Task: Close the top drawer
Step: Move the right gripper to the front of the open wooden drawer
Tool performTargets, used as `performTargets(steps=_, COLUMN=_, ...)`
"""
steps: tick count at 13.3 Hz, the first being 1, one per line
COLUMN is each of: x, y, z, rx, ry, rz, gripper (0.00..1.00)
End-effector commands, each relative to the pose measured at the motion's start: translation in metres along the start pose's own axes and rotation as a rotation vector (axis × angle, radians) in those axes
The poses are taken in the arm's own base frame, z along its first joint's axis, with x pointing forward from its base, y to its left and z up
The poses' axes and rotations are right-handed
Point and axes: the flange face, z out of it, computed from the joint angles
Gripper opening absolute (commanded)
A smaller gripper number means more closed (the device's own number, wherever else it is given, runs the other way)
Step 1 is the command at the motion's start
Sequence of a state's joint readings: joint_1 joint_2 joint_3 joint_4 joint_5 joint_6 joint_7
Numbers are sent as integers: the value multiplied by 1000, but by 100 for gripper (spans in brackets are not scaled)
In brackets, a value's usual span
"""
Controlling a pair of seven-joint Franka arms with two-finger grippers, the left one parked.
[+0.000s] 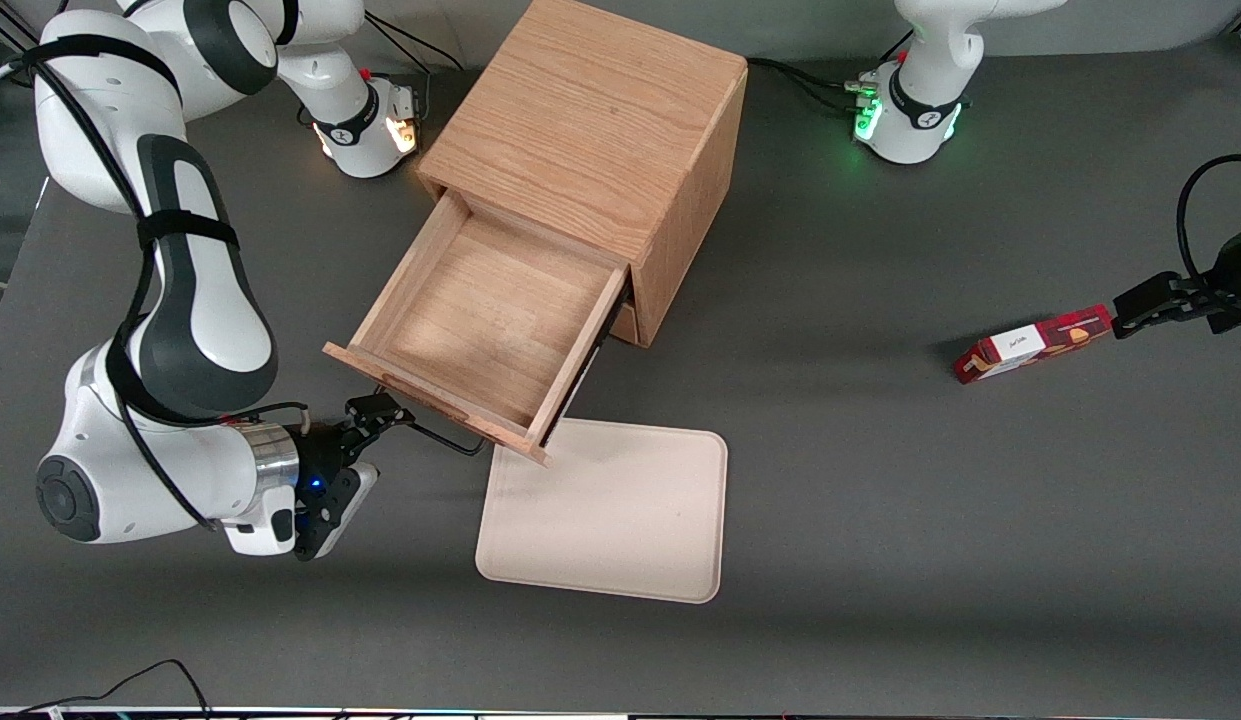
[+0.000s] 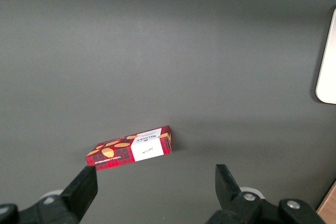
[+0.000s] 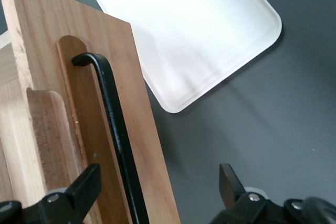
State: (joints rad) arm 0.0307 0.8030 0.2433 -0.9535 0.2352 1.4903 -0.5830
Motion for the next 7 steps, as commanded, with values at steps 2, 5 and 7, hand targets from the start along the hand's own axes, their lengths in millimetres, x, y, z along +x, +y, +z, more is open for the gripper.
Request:
performTargets(steps=2, x=9, y=-2, z=12, rx=-6, ry=-28, rz=-21, gripper=100)
performTargets(steps=5, x=11, y=-3, z=21, rx=-17, ry=-51, rz=-27, gripper=100)
performTargets(steps=7, x=12, y=-3, z=22, rx=-31, ry=-59, rz=-21, gripper=100)
